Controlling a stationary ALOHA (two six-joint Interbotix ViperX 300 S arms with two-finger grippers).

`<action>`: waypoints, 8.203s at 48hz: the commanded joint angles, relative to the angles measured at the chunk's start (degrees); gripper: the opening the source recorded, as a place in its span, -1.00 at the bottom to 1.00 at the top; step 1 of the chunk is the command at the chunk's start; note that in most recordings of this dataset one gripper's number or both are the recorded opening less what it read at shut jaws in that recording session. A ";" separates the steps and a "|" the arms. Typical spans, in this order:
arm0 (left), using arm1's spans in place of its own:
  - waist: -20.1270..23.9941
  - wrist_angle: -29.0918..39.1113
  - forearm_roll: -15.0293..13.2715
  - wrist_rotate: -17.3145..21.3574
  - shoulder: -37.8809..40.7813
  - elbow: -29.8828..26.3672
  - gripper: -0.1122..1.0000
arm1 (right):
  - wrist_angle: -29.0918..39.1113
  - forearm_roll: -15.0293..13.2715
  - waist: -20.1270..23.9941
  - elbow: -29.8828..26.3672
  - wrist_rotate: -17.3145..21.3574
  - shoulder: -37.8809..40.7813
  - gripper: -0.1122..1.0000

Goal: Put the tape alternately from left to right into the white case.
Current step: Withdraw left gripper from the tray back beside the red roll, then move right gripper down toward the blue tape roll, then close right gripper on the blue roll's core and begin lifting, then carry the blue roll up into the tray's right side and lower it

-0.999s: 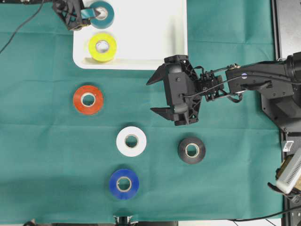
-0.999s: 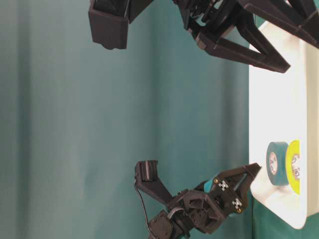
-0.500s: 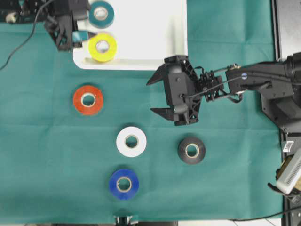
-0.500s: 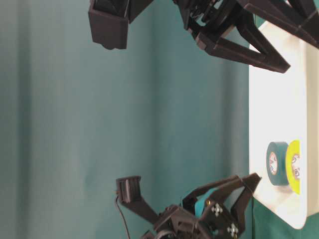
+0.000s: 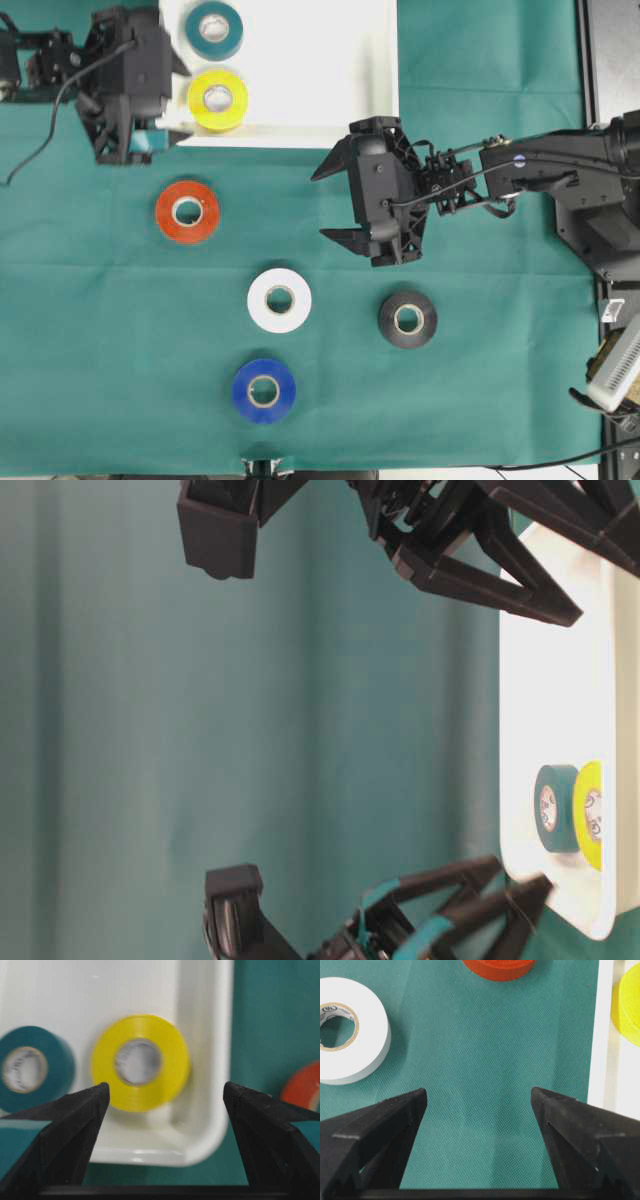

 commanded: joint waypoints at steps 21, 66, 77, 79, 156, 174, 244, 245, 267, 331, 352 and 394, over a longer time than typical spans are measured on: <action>-9.93 0.70 -0.26 -3.16 -5.71 3.25 1.00 | -0.44 0.09 0.09 -0.62 0.09 -0.70 0.70; -14.94 0.35 -0.18 -13.80 -8.96 6.94 1.00 | -0.44 0.09 0.00 -0.53 0.18 -0.70 0.70; -14.94 0.35 -0.26 -13.80 -8.96 7.03 1.00 | -0.53 0.09 0.00 -0.53 0.18 -0.70 0.70; -14.94 0.35 -0.26 -13.80 -8.96 7.12 1.00 | -0.53 0.09 0.09 -0.44 0.18 -0.70 0.70; -14.94 0.26 -0.26 -13.71 -8.17 7.56 1.00 | 1.14 0.18 15.82 -16.61 4.66 12.48 0.70; -14.94 0.35 -0.26 -13.71 -8.17 7.82 1.00 | 6.42 0.18 19.07 -23.38 4.75 17.84 0.70; -14.94 -1.76 -0.26 -13.80 -8.17 8.96 1.00 | 10.63 -0.18 20.04 -29.36 7.91 25.84 0.49; -14.85 -1.76 -0.18 -13.80 -8.17 8.96 1.00 | 10.63 -0.18 20.04 -29.36 7.91 25.84 0.40; -14.94 -1.76 -0.26 -13.80 -8.17 9.32 1.00 | 10.28 -0.18 20.04 -29.36 7.91 25.84 -0.77; -14.85 -1.76 -0.26 -13.80 -8.26 9.40 1.00 | 21.71 -0.26 16.00 -28.48 8.09 16.17 -0.78; -14.94 -1.76 -0.26 -13.80 -8.26 9.40 1.00 | 25.22 -4.39 7.21 -23.73 8.09 11.25 -0.78; -14.94 -1.76 -0.18 -13.80 -8.26 9.40 1.00 | 22.15 -5.89 -10.63 -10.90 8.00 1.76 -0.78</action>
